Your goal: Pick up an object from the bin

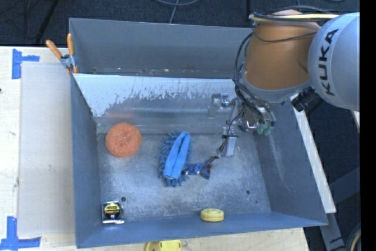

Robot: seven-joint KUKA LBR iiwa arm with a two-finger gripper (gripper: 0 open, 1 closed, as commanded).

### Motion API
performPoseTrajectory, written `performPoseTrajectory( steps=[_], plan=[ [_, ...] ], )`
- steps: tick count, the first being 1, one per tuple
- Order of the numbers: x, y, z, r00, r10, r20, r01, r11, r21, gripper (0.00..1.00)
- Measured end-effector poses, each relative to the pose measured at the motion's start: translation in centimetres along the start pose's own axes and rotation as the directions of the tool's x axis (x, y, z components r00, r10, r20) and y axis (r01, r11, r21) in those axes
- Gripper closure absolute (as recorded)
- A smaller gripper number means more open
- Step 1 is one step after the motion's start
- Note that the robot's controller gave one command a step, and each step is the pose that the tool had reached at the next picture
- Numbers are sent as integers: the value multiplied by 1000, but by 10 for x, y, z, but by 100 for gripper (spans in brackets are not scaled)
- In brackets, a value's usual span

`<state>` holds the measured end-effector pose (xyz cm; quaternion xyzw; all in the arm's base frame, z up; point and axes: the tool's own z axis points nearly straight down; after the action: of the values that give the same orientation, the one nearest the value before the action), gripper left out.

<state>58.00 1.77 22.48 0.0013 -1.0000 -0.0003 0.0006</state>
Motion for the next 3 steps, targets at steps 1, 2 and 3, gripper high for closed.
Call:
performPoseTrajectory(
  steps=[1, 2, 3],
  plan=[
    [0, 0, 0, 1000, 0, 0, 0, 1000, 0, 0],
    [13, 8, 40, 1000, 15, 8, -15, 1000, 0, 0],
    [-2, 21, 100, 1000, 15, 3, -15, 1000, -1, 0]
  ],
)
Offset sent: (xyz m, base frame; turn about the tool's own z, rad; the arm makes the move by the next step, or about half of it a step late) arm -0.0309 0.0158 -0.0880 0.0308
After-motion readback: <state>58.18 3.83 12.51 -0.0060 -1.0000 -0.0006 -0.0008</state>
